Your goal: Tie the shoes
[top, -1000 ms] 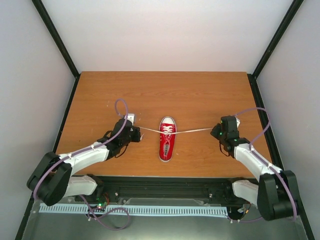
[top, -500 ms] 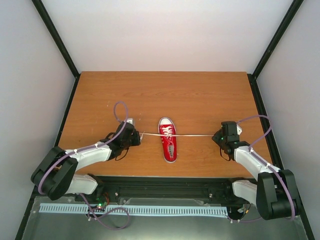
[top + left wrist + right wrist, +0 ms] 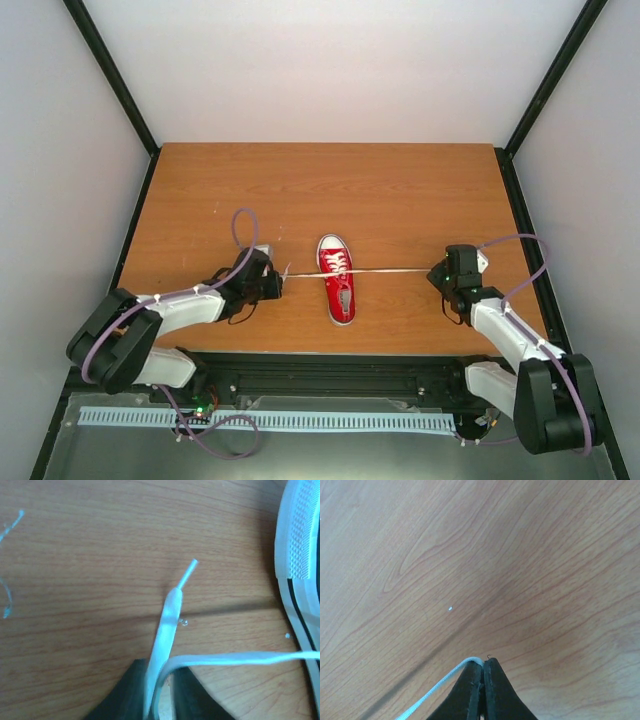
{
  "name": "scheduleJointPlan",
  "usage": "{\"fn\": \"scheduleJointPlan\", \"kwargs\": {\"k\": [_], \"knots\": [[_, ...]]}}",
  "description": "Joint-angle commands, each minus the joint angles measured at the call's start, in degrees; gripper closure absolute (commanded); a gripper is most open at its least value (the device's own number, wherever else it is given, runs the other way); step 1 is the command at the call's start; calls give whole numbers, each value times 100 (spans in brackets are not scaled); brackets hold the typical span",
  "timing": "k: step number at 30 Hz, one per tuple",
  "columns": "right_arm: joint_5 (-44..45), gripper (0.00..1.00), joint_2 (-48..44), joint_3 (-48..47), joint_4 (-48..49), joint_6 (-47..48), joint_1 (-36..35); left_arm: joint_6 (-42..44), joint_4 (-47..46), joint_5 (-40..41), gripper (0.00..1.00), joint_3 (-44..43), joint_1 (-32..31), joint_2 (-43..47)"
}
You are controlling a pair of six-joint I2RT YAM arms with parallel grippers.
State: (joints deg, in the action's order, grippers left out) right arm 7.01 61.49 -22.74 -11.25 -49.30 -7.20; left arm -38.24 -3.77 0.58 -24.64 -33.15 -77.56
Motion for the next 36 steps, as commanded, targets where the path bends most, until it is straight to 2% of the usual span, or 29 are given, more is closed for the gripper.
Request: {"fn": "scheduleJointPlan", "kwargs": {"k": [1,2,4,9,13,16,19,24,30,36], "knots": [[527,97,-274,61,-139,20,123,306,459,-149,72,-256,45,260],[537,97,-330,64,-147,29,123,308,519,-152,63,-191,45,392],[547,97,-398,44,-163,54,123,315,658,-114,52,-77,45,749],[493,97,-454,8,-145,108,123,671,802,-290,39,60,36,1755],[394,97,-434,4,-97,134,121,1306,550,-1033,29,-88,-9,1966],[213,97,-399,16,43,231,123,1698,502,-1565,29,-374,-110,1562],[0,97,-274,12,153,362,123,1559,401,-2141,29,-676,-120,751],[-191,97,-74,26,220,501,122,913,-931,-2978,29,-765,-117,-445],[-332,97,-126,87,252,606,123,840,-1438,-3115,29,-1338,-124,-1389],[-323,97,-240,88,203,647,123,811,-1559,-3343,29,-2002,-121,-2474]]}}
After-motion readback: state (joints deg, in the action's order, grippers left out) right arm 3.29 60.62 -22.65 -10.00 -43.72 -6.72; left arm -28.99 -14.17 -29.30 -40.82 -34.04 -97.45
